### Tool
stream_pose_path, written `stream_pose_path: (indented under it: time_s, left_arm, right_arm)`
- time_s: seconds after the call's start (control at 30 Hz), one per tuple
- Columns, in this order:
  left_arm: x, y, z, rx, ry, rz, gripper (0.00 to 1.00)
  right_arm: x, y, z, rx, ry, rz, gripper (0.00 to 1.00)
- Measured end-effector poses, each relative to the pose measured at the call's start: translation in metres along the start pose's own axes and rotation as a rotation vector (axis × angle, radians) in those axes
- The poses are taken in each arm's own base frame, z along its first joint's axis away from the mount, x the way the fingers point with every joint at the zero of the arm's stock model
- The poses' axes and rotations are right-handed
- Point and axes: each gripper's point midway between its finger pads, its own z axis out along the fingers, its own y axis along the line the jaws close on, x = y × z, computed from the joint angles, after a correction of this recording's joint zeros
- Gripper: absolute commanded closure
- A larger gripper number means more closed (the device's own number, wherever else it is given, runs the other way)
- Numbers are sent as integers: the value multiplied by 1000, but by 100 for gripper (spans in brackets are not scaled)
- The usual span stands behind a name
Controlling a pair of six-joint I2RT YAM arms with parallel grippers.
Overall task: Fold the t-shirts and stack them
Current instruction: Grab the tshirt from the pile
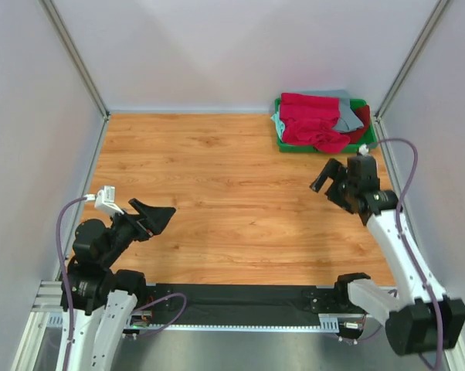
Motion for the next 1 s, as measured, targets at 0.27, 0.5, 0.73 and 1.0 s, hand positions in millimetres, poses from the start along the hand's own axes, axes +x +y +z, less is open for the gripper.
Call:
stream_pose_path:
  time_s: [0.27,0.5,0.73,1.0]
  left_arm:
    - [-9,-11,-15,-71,67,55,0]
    - [8,-13,-7,-25,188,74,14]
    - [14,-8,20,-27,296,44,23]
    - [13,-4,39,-30,336,28,23]
  right_arm:
    - [-125,45,65,94,-58,-68,6]
    - [-214,55,148,90,-115,-7,36]
    - [-242,70,217,27,-127,89,43]
    - [-234,79,250,22,-101,148,61]
